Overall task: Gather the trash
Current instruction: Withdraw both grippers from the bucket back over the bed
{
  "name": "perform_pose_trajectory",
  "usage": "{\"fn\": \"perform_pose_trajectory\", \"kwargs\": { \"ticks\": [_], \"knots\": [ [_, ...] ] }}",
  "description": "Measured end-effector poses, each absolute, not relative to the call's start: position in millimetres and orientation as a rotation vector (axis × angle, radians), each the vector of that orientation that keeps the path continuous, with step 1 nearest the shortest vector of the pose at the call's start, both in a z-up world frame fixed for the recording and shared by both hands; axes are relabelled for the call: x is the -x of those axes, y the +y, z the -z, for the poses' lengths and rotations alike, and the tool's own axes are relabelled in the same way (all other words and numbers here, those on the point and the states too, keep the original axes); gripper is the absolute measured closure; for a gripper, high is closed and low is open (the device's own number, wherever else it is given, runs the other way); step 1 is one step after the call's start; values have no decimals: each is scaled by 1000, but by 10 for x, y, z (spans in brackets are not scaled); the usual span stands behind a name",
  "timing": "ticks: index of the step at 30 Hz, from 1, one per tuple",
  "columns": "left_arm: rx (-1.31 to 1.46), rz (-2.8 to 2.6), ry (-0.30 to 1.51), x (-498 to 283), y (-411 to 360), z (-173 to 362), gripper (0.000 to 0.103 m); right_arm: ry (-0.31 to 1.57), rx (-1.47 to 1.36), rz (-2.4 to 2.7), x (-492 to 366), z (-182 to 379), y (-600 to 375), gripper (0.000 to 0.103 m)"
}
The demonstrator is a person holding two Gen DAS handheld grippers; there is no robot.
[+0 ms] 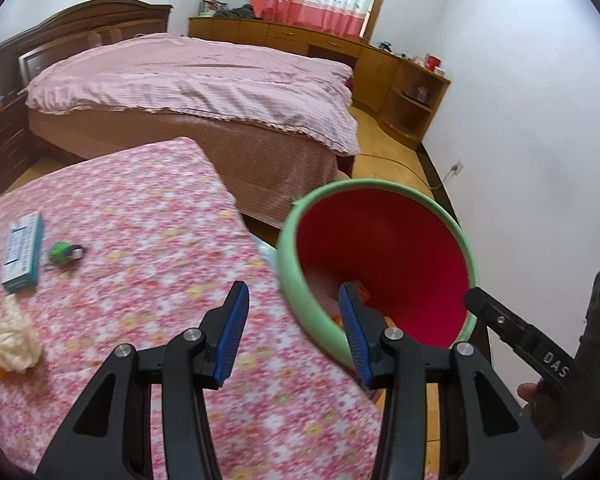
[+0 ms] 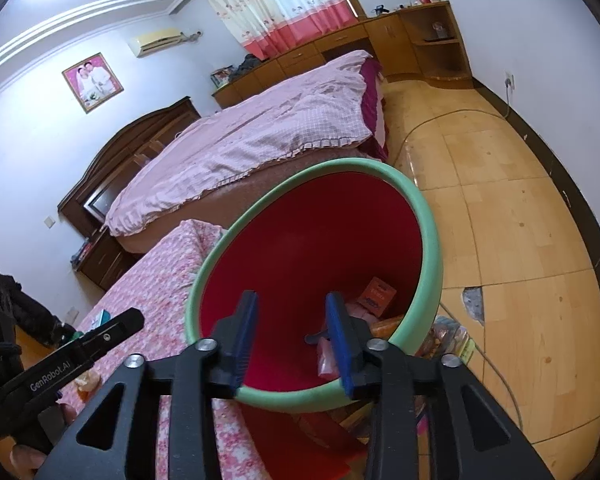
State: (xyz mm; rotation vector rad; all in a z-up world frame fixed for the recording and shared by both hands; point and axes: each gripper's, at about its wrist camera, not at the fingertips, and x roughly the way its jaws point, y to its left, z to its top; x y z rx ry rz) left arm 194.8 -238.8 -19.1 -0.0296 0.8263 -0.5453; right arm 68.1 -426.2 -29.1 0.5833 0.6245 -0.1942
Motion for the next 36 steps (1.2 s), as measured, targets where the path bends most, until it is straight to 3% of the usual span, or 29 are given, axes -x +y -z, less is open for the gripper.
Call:
{"fn": "perform_pose_trajectory", "kwargs": {
  "ticks": [23,27,36],
  "knots": [
    [62,264,794,-1974,-971,25,56,683,-535,139,-779,173,-3625,51],
    [59,204,798,-2037,-669,68,56,686,-522,136,-817,158,-3483,37],
    [62,134,841,-2264,-183,248,56,735,-495,128,-938,202,-3200,37]
  ]
}}
